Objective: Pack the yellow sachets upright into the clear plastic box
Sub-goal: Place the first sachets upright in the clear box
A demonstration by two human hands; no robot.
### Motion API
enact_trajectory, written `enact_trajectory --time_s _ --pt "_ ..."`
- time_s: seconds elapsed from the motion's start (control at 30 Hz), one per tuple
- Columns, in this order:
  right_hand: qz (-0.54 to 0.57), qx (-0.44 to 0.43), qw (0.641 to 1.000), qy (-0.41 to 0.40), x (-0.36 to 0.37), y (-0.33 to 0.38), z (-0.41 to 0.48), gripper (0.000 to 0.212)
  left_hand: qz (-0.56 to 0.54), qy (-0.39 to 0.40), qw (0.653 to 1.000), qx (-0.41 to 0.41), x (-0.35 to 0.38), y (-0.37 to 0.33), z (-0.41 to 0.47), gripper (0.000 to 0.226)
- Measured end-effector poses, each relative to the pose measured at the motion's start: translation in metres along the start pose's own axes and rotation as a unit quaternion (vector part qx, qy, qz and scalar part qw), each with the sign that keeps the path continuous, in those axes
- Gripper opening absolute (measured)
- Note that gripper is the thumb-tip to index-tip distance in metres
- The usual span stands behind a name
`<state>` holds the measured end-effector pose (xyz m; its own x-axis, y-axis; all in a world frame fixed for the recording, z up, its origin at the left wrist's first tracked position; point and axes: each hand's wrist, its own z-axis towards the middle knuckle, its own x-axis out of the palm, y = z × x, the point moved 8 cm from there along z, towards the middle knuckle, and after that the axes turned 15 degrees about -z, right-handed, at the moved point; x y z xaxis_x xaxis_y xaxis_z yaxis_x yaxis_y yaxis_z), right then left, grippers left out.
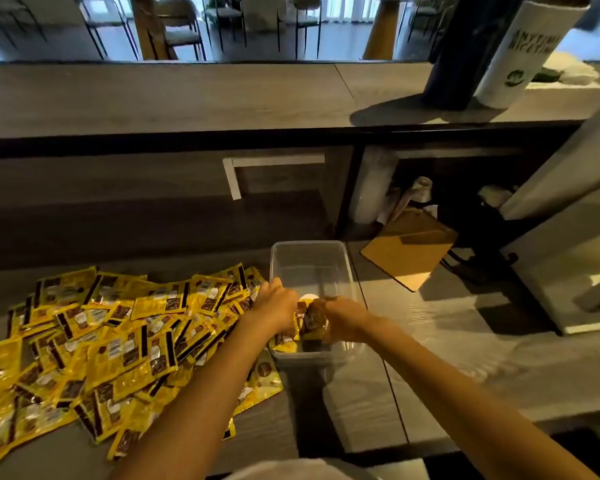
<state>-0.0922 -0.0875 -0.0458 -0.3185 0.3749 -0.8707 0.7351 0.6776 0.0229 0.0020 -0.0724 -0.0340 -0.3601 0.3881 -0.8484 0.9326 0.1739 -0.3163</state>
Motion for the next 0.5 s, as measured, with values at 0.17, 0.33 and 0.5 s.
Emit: enact_trajectory --time_s 0.17,0.33,0.5 --pt "-0.106 0.011 0.994 -0.002 0.016 0.007 0.013 0.068 0.057 0.011 0.998 -0.005 0.006 -0.002 -0.003 0.058" --pt "-0.034 0.015 0.998 -0.043 0.003 0.001 0.012 0.044 -0.002 -0.052 0.999 -0.008 -0.008 0.002 -0.002 0.03" --pt "0.007 0.042 0.981 -0.187 -0.035 -0.009 -0.002 0.026 -0.109 -0.173 0.977 -0.054 -0.048 0.006 -0.013 0.029"
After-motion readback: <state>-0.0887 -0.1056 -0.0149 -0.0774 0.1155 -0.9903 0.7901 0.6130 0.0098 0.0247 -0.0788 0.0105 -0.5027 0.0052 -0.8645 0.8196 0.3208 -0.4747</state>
